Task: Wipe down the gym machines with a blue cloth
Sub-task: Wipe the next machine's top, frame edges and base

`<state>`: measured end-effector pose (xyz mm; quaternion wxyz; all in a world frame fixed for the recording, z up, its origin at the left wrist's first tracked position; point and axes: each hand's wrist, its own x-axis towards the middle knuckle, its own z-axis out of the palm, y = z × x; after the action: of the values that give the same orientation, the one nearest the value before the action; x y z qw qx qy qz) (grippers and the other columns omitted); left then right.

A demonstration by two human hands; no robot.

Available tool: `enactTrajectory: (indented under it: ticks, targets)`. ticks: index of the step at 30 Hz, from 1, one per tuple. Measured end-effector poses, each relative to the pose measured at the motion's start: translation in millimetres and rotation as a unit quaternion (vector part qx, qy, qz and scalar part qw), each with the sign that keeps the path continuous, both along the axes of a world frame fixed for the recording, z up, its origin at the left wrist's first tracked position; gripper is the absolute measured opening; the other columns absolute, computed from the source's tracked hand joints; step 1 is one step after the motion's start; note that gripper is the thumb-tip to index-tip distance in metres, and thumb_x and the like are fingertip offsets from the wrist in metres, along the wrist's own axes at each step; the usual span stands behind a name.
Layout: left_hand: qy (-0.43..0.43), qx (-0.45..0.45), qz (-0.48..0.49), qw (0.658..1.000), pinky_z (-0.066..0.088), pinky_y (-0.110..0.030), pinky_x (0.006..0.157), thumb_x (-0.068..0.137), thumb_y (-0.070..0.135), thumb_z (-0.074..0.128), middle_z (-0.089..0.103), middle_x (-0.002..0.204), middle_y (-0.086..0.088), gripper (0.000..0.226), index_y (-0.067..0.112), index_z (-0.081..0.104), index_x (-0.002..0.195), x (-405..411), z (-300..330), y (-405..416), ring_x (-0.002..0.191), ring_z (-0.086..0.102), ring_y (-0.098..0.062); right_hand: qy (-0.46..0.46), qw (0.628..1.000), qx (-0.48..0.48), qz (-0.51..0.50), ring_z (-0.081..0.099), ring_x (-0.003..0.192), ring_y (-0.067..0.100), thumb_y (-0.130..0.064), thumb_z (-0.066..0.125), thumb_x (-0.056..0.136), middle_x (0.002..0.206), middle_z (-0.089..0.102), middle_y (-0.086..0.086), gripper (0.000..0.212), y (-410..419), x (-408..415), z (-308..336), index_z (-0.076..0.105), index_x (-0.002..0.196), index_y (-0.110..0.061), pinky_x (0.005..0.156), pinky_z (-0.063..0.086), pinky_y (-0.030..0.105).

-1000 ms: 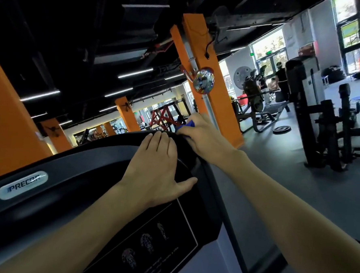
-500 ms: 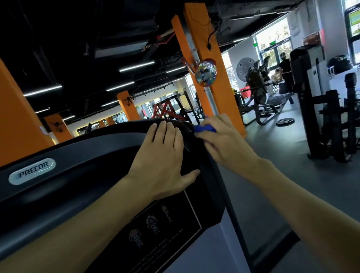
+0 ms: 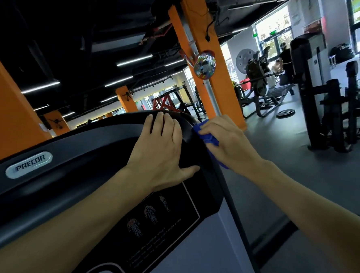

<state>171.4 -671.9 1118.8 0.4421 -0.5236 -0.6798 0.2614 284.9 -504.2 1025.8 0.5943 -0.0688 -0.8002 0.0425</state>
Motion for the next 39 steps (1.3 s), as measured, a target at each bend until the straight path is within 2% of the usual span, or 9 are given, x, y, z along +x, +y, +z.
enactTrajectory:
  ticks: [4,7,12,14,19,24,28,35,39]
  targets:
    - [0.007,0.007,0.004,1.000,0.011,-0.057,0.128,0.081,0.097,0.012,0.016,0.167,-0.026,0.129,-0.005,0.009,0.160,3.0,0.4,0.8,0.156,0.014,-0.043,0.001,1.000,0.002,-0.003,0.059,0.105,0.026,0.004,0.069,0.086,0.108,0.067,0.009,0.022,0.4,-6.8,21.6,0.070,0.108,-0.001,0.092,0.050,0.039]
    - [0.010,0.005,0.004,1.000,0.011,-0.059,0.127,0.079,0.098,0.013,0.016,0.166,-0.027,0.130,-0.005,0.009,0.159,3.4,-2.0,-0.4,0.155,0.014,-0.045,-0.007,1.000,-0.004,-0.009,0.060,0.107,0.029,0.004,0.070,0.085,0.112,0.067,0.011,0.025,-2.5,-1.6,8.4,0.070,0.110,0.000,0.094,0.050,0.040]
    - [0.017,-0.008,0.002,1.000,0.010,-0.062,0.126,0.078,0.099,0.016,0.012,0.167,-0.029,0.132,-0.004,0.006,0.160,4.0,-7.5,-1.8,0.156,0.010,-0.046,-0.014,1.000,-0.026,0.008,0.056,0.112,0.026,0.002,0.074,0.084,0.118,0.062,0.010,0.032,-13.9,12.0,-36.5,0.070,0.116,0.000,0.106,0.039,0.020]
    - [0.014,-0.005,-0.002,1.000,0.009,-0.062,0.126,0.079,0.099,0.017,0.010,0.167,-0.029,0.132,-0.004,0.004,0.160,3.9,-7.8,-1.5,0.157,0.008,-0.046,-0.011,0.999,-0.035,0.013,0.055,0.113,0.024,0.000,0.072,0.086,0.118,0.062,0.009,0.032,-14.7,12.0,-40.0,0.071,0.117,0.000,0.107,0.036,0.017]
    - [0.012,0.000,-0.003,1.000,0.006,-0.063,0.126,0.079,0.099,0.017,0.008,0.167,-0.029,0.132,-0.005,0.001,0.159,5.1,-9.2,-1.3,0.157,0.006,-0.046,0.010,1.000,-0.026,0.014,0.059,0.108,0.024,0.004,0.075,0.082,0.114,0.063,0.009,0.028,-8.1,3.9,-12.7,0.071,0.110,-0.002,0.098,0.046,0.031]
    - [0.030,-0.016,-0.029,0.999,0.007,-0.065,0.124,0.083,0.095,0.016,0.014,0.166,-0.028,0.123,-0.001,0.007,0.160,1.1,-12.3,-3.5,0.157,0.009,-0.044,0.009,0.999,-0.047,0.015,0.056,0.104,0.022,0.006,0.077,0.080,0.110,0.063,0.004,0.026,-12.2,7.0,-41.6,0.074,0.105,-0.003,0.096,0.044,0.024]
    - [0.039,-0.025,-0.037,0.998,0.004,-0.068,0.122,0.084,0.094,0.015,0.011,0.167,-0.028,0.121,0.002,0.003,0.161,3.9,-19.9,-6.1,0.157,0.005,-0.045,-0.022,0.996,-0.085,0.012,0.054,0.102,0.019,0.006,0.080,0.080,0.106,0.060,-0.002,0.027,-19.7,11.8,-86.6,0.075,0.103,-0.005,0.093,0.046,0.028]
    - [0.052,-0.025,-0.059,0.997,0.002,-0.072,0.120,0.085,0.093,0.016,0.006,0.169,-0.026,0.120,0.005,-0.003,0.163,5.7,-25.9,-4.7,0.157,0.000,-0.046,0.049,0.996,-0.072,0.017,0.060,0.105,0.019,0.005,0.077,0.080,0.109,0.067,0.003,0.023,-12.6,5.4,-22.1,0.076,0.101,-0.005,0.097,0.047,0.026]
    - [0.066,-0.025,-0.080,0.994,0.002,-0.072,0.120,0.087,0.091,0.013,0.004,0.169,-0.025,0.116,0.005,-0.001,0.163,0.7,-26.7,-3.7,0.157,-0.001,-0.046,0.024,0.994,-0.103,0.019,0.057,0.102,0.021,0.007,0.078,0.079,0.105,0.062,0.001,0.020,-13.8,6.0,-65.0,0.075,0.096,-0.004,0.095,0.043,0.020]
